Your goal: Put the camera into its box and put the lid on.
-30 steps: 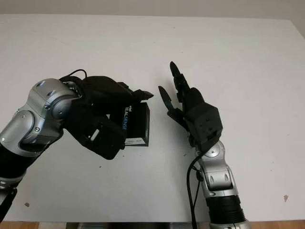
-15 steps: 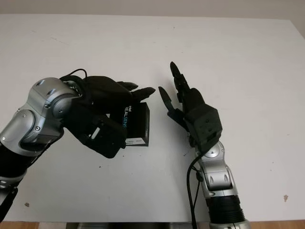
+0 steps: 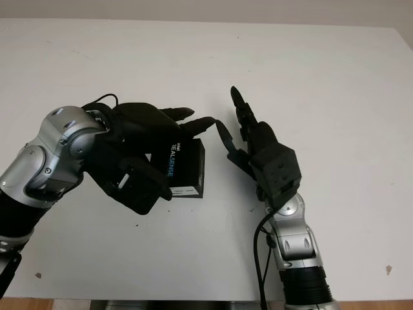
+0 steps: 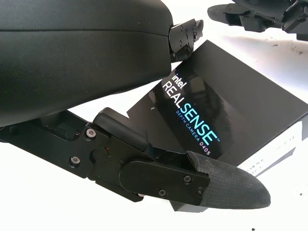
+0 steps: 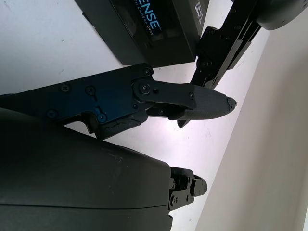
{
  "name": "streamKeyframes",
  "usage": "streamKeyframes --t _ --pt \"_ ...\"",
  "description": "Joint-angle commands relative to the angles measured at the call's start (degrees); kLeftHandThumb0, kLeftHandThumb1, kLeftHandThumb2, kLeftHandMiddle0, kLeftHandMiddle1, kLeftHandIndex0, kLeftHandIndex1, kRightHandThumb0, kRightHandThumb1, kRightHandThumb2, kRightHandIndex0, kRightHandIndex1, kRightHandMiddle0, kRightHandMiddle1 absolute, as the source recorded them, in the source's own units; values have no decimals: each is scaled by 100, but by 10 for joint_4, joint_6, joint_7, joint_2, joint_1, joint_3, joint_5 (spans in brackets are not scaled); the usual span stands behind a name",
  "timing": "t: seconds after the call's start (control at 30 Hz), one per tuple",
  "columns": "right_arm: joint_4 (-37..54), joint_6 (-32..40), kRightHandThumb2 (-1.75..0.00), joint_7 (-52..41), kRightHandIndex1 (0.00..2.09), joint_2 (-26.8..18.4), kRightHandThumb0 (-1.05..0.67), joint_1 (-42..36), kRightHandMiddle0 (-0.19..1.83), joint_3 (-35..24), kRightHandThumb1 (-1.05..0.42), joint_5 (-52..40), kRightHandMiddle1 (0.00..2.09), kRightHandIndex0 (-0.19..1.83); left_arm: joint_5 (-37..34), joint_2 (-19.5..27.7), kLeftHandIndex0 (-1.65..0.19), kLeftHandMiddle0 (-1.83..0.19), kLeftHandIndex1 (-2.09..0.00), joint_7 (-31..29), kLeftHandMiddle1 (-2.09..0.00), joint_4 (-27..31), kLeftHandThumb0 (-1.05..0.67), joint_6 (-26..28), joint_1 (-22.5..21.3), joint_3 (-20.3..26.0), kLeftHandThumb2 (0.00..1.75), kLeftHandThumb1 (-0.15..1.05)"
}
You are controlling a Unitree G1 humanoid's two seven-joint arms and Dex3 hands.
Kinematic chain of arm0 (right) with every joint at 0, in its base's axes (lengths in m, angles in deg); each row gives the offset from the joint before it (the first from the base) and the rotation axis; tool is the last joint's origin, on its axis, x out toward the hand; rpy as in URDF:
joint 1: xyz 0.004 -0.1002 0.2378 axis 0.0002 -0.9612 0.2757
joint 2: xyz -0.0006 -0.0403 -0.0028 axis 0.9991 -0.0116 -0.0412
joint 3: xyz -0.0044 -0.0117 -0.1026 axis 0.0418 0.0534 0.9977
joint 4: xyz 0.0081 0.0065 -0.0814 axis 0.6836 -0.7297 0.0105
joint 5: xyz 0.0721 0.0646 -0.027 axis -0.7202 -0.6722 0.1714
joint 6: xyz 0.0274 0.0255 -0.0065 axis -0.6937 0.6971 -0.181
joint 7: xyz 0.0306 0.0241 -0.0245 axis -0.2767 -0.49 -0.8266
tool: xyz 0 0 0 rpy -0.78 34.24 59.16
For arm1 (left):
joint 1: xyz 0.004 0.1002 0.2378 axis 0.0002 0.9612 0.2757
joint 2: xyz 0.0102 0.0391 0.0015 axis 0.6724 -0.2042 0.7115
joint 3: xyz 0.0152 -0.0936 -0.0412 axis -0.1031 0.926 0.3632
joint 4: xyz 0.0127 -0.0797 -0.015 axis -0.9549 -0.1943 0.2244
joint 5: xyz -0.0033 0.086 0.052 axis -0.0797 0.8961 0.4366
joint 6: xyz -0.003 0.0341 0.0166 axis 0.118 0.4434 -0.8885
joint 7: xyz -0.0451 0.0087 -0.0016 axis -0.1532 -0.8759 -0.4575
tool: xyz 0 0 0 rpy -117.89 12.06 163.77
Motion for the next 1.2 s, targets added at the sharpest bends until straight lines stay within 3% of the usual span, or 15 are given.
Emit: streamKeyframes --t 0.0,0.27,0.5,0.77,1.03,1.17 --pt "7 -6 -49 -1 6 -1 -71 -7 4 -2 -105 -1 6 0 -9 -12 19 19 0 8 0 4 -78 -6 2 -3 37 105" --pt "6 -5 -50 -3 6 -2 -71 -6 4 -1 -105 1 6 0 -17 -15 19 19 0 2 0 5 -78 -1 -21 -4 43 105" --pt "12 4 -49 -5 5 3 -71 -7 3 -3 -105 -4 5 -1 -35 -26 19 19 0 -38 0 20 -76 33 -46 3 43 105" --pt "15 6 -49 -6 5 1 -70 -8 3 1 -105 -3 5 -1 -67 -9 19 19 0 -66 0 25 -72 36 -68 13 41 105" --pt "17 6 -49 -9 5 -1 -70 -7 3 -1 -105 -5 5 -1 -86 15 19 19 0 -60 0 37 -71 51 -63 39 33 105" --pt "17 9 -49 -10 5 -1 -70 -5 3 -4 -105 -7 5 -1 -94 34 19 19 0 -75 0 47 -73 90 -70 62 37 105"
